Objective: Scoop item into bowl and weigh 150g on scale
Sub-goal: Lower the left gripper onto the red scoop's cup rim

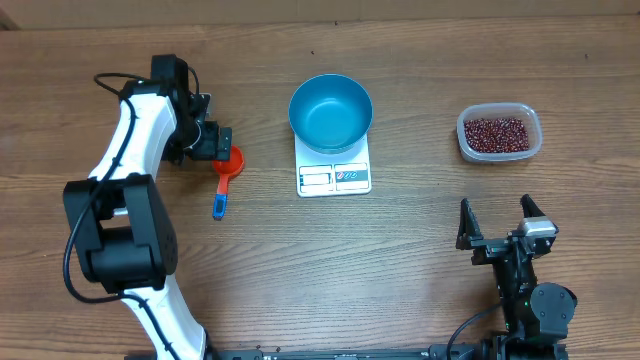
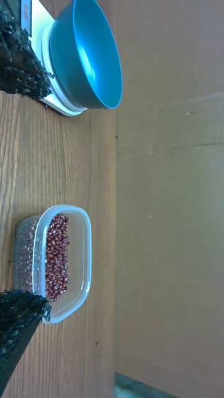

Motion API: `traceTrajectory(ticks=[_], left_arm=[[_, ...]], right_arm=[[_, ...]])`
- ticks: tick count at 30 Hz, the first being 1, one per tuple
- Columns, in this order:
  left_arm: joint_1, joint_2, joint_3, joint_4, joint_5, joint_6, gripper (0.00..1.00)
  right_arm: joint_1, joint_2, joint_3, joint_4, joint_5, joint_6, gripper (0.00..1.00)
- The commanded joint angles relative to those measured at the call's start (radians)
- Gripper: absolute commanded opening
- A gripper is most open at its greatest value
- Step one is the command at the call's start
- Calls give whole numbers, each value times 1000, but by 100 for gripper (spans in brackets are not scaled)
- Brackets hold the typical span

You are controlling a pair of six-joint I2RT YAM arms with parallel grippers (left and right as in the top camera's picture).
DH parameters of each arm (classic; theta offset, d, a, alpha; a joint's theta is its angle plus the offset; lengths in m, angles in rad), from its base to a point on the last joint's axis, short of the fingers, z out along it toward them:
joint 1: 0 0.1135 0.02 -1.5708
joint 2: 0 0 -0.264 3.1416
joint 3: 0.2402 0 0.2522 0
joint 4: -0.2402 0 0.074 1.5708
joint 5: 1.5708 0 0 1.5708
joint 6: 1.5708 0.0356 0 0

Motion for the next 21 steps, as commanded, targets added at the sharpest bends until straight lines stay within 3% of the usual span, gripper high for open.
traceTrajectory(ticks=[1,17,18,20,21], left_arm=[[6,59,5,5,-6,23,100],[5,106,6,10,-6,23,98],[5,106,6,9,-6,23,92],[5,106,6,10,-6,23,70],[5,106,6,9,-6,23,66]], right_arm=[[6,-8,-11,3,-6,-1,100],[6,-8,-11,3,-6,-1,100],[6,-8,-11,3,-5,-1,100],[6,-8,-11,3,-5,-1,100],[6,-8,-11,3,-6,-1,100]])
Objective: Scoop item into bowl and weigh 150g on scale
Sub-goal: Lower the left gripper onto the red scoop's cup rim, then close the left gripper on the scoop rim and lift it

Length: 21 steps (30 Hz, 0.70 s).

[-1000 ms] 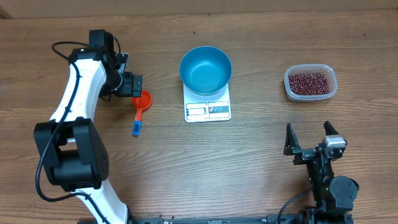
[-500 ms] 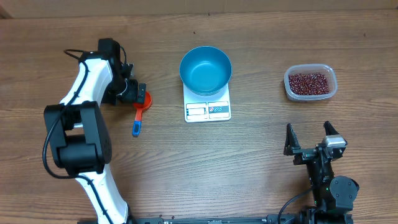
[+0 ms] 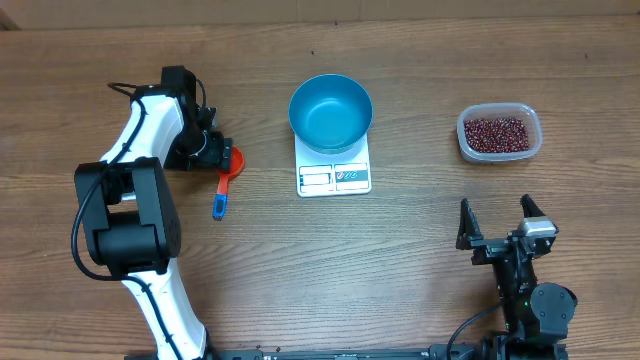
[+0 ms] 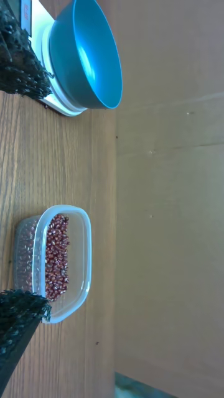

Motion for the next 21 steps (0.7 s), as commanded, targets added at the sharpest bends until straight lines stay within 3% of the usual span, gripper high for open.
traceTrajectory(ticks=[1,2,6,10,11,21], left_arm=[[5,6,5,4,-3,21,63],[5,6,5,3,-3,21,53],[5,6,6,3,-3,21,36],[5,6,6,3,-3,21,8],[5,6,6,3,-3,20,4],[4,5,6,-29,-2,-3,4]], right_arm=[[6,-8,-11,3,-5,0,100],[6,-8,-11,3,-5,0,100],[6,-8,-11,3,-5,0,100],[6,-8,-11,3,-5,0,100],[6,-8,-11,3,-5,0,100],[6,-8,-11,3,-5,0,100]])
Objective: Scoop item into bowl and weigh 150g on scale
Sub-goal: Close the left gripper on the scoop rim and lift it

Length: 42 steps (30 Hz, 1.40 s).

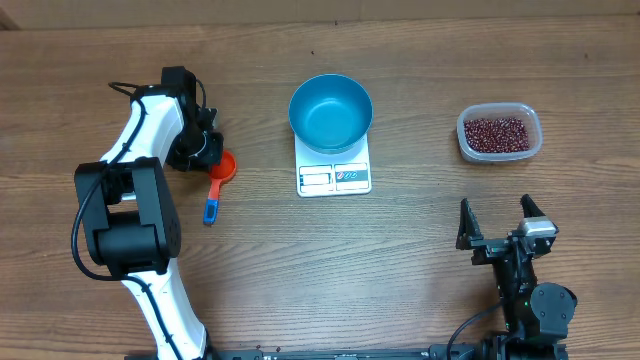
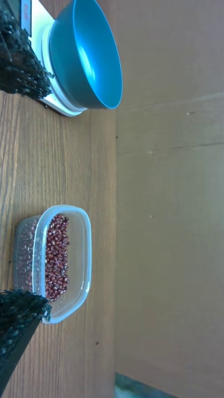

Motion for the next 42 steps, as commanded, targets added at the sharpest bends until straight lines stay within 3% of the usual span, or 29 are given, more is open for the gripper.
traceTrajectory(ticks=[1,11,28,42], left_arm=[[4,5,6,-25,3,-22,4],[4,-76,8,-66,71,-85,4],[4,-470,8,-162,83,-162,4],[3,-555,8,-225,83,-459,4]], right_arm=[[6,-8,-11,3,-5,-1,100],[6,-8,-11,3,-5,-1,100],[6,-8,-11,3,-5,-1,100],[6,-8,-11,3,-5,-1,100]])
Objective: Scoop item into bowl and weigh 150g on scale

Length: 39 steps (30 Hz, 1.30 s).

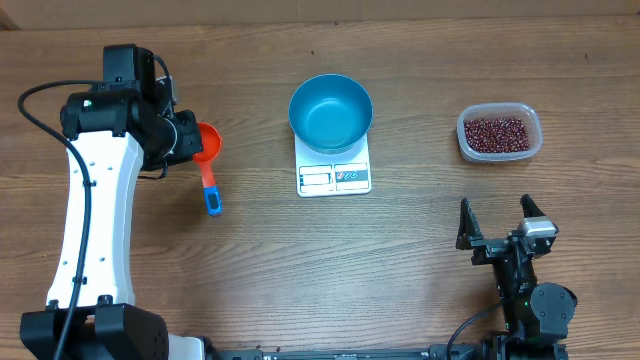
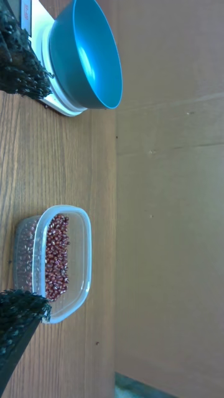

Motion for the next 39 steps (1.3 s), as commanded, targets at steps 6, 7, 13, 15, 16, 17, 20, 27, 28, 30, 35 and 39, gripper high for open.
traceTrajectory(ticks=[6,7,13,15,16,17,20,27,28,30,35,39], left_arm=[[3,-20,8,3,14,-158,4],[3,-20,8,-1,14,-158,4],[3,-20,8,-8,10,-158,4],[3,-20,8,-8,10,-158,4],[3,-20,8,-8,10,-158,4],[3,-20,8,-7,10,-158,4],[3,-19,8,-6,10,-158,4],[3,-19,8,-14,10,-156,4],[3,-19,8,-16,10,-156,4],[3,-19,8,-18,10,-154,4],[3,-20,8,-20,10,-154,4],[3,-20,8,-23,11,-159,4]], right_arm=[[6,-8,-11,4,-5,0,100],[6,-8,-11,4,-5,0,100],[6,-8,-11,4,-6,0,100],[6,-8,-11,4,-6,0,100],[6,-8,-11,4,-5,0,100],[6,-8,-11,4,-5,0,100],[6,-8,-11,4,-6,0,100],[6,-8,-11,4,-6,0,100],[6,-8,-11,4,-5,0,100],[6,-8,-11,4,-5,0,100],[6,-8,-11,4,-5,0,100],[6,-8,-11,4,-5,0,100]])
